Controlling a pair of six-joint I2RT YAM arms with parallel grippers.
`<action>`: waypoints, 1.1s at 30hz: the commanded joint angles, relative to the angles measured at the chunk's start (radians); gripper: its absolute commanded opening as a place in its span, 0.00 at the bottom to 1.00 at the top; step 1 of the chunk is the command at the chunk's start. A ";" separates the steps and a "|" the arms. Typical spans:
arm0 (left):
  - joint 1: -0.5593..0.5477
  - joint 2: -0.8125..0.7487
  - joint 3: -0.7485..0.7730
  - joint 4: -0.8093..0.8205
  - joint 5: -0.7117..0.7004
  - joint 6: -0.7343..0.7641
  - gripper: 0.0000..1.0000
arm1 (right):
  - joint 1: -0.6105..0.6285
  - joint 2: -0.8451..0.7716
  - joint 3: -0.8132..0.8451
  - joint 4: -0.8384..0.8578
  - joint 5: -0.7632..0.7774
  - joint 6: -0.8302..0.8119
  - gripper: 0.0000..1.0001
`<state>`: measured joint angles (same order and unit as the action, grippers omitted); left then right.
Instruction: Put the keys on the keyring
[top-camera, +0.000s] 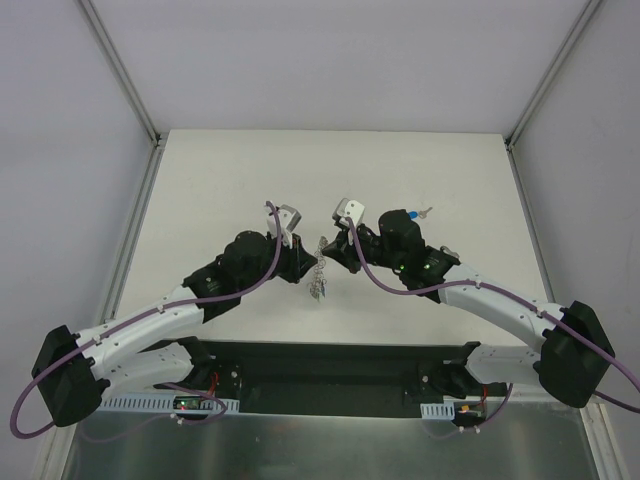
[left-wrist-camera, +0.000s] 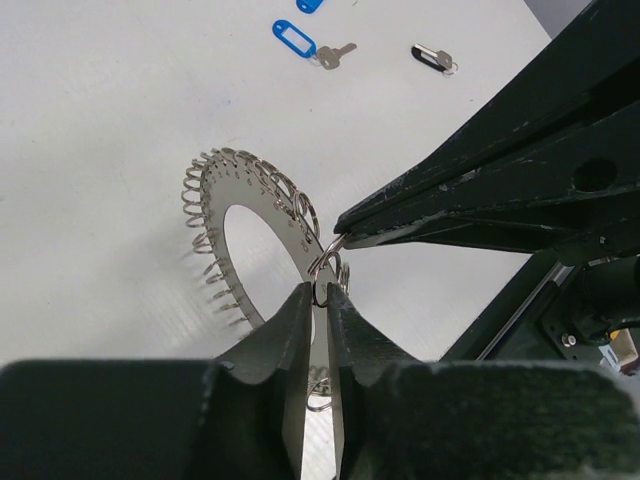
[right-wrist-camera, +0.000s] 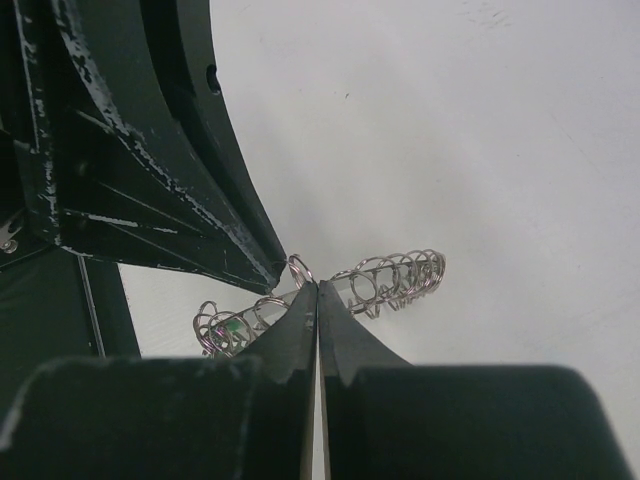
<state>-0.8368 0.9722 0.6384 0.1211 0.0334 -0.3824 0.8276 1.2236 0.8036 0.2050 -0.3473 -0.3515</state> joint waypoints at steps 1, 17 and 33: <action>-0.002 -0.001 -0.019 0.069 0.000 0.048 0.08 | 0.002 -0.036 0.014 0.073 0.007 0.013 0.01; -0.015 -0.079 -0.072 0.092 0.296 0.344 0.10 | -0.018 -0.015 0.031 0.050 0.059 0.063 0.01; -0.001 -0.283 -0.212 0.199 0.014 0.301 0.36 | -0.039 -0.041 -0.007 0.117 -0.044 0.060 0.01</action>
<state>-0.8570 0.7547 0.4843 0.2020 0.1974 -0.0334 0.7944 1.2240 0.8021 0.2100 -0.3248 -0.2993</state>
